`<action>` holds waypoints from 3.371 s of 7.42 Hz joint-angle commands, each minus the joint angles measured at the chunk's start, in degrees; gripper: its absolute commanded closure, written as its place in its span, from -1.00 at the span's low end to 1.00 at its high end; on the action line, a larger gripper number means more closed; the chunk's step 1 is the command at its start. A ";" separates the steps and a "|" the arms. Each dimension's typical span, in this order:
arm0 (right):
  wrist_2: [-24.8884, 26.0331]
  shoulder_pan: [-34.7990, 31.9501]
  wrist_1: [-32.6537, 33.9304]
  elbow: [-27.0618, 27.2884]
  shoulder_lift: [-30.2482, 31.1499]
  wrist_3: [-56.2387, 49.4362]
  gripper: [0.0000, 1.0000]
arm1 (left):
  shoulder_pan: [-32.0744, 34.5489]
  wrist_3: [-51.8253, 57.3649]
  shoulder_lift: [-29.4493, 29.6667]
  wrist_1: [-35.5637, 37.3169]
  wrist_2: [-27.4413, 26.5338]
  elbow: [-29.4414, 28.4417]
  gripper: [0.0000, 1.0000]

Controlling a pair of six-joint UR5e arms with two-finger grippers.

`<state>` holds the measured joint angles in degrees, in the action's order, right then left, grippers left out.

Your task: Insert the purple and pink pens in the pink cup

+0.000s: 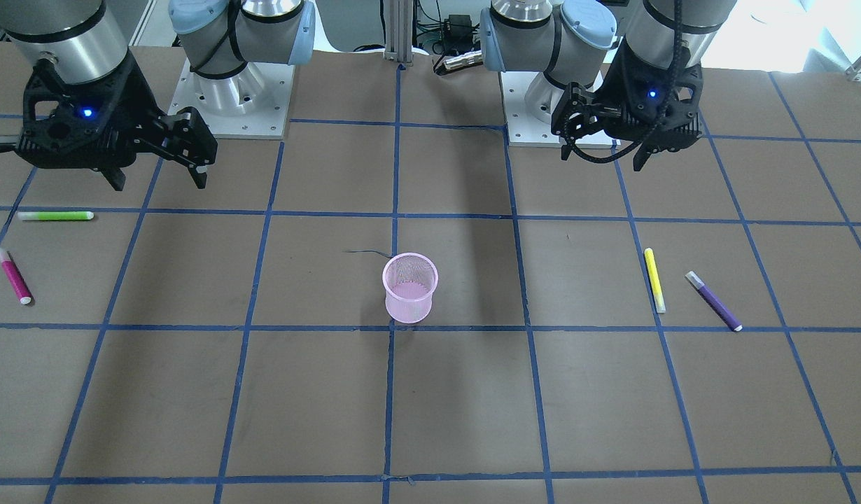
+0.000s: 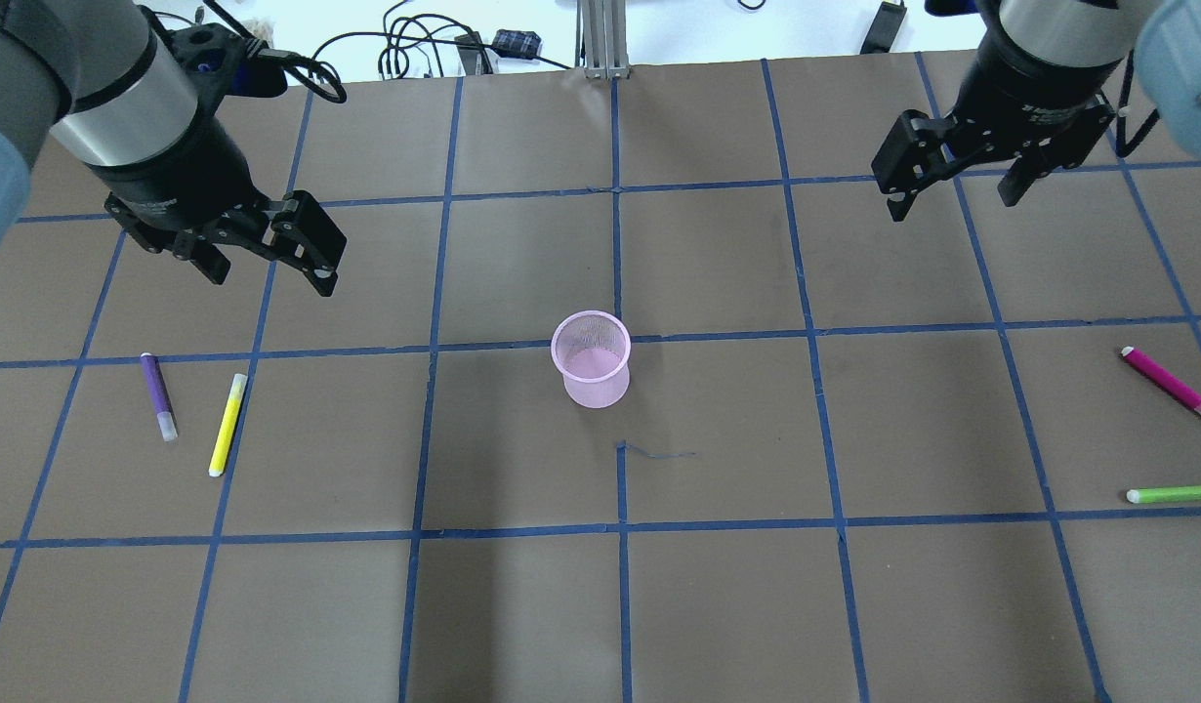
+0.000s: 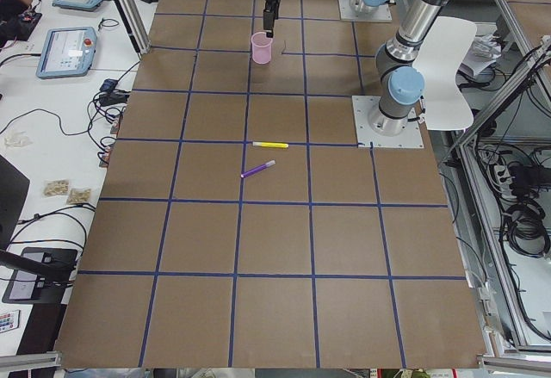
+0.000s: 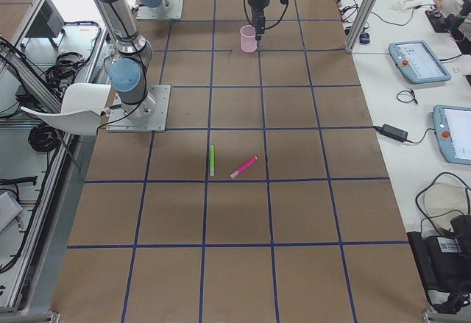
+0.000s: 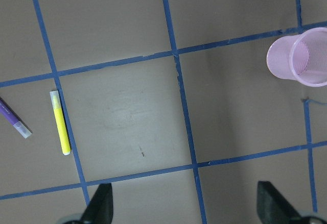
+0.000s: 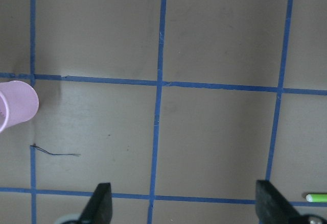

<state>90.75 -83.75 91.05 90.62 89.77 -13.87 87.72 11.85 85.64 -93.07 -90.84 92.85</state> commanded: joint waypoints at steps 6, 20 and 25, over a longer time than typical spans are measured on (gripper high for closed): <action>1.45 34.00 31.29 12.04 -18.98 -60.71 -1.00 | -17.37 0.98 2.33 4.30 0.13 0.23 -1.00; 5.66 29.90 39.92 14.18 -21.59 -65.58 1.00 | -34.98 -4.65 30.72 38.85 0.75 9.02 -0.77; -15.23 1.66 38.12 13.36 -10.07 -28.34 1.00 | -34.89 -4.73 33.01 38.76 0.22 9.02 -0.33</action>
<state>79.16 -72.27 127.34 103.73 77.79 -54.74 52.80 7.30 118.11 -54.40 -90.66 101.91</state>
